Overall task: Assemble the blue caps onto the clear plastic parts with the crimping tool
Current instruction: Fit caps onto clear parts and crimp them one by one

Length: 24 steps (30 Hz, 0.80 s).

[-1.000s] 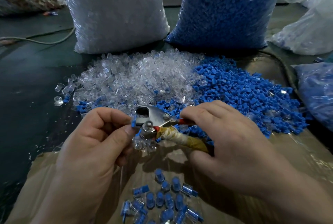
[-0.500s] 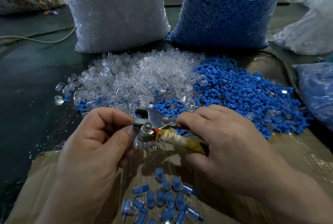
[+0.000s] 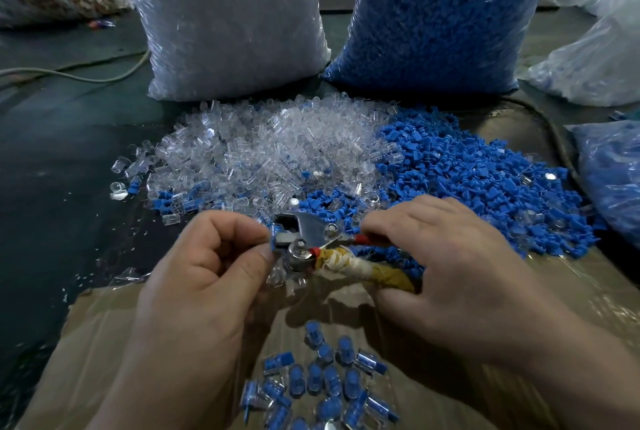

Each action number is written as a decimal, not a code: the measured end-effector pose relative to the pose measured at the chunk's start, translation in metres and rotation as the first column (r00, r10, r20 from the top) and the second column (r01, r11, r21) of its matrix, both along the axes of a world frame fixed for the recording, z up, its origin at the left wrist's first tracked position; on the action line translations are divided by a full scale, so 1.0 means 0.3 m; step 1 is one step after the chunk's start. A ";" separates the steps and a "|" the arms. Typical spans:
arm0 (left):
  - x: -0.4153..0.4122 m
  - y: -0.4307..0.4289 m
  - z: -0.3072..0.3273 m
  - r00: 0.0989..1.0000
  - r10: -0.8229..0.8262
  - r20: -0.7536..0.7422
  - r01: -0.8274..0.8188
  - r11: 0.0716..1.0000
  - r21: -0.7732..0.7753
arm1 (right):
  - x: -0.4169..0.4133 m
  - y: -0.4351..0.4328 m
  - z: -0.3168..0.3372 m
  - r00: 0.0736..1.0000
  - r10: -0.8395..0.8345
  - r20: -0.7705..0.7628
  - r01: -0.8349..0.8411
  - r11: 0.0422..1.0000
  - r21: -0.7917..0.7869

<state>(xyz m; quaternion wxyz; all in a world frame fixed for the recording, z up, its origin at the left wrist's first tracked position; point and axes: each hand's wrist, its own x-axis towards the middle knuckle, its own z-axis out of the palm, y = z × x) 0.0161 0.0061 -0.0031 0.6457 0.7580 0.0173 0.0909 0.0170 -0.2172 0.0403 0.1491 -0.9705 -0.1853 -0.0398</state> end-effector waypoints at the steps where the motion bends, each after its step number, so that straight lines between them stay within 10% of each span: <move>1: 0.001 0.001 0.010 1.000 -0.001 -0.008 0.001 1.000 -0.024 | 0.001 0.001 -0.003 1.000 -0.008 0.021 0.008 1.000 0.013; 6: -0.007 0.015 0.007 0.999 -0.032 -0.032 0.032 0.999 0.013 | 0.042 -0.028 -0.022 0.962 -0.211 0.175 0.228 0.970 -0.081; 14: -0.021 -0.007 0.012 0.983 -0.118 -0.143 0.124 0.992 0.033 | 0.102 -0.021 -0.024 0.951 -0.309 0.022 0.303 0.914 -0.270; 20: -0.037 -0.028 0.019 0.997 -0.049 -0.066 0.058 0.989 0.136 | 0.004 0.067 -0.003 0.959 -0.118 0.257 0.095 0.990 0.101; 24: -0.051 -0.047 0.012 0.993 -0.105 0.052 0.088 0.961 0.260 | -0.028 0.131 -0.018 0.969 0.108 0.222 -0.109 0.994 -0.008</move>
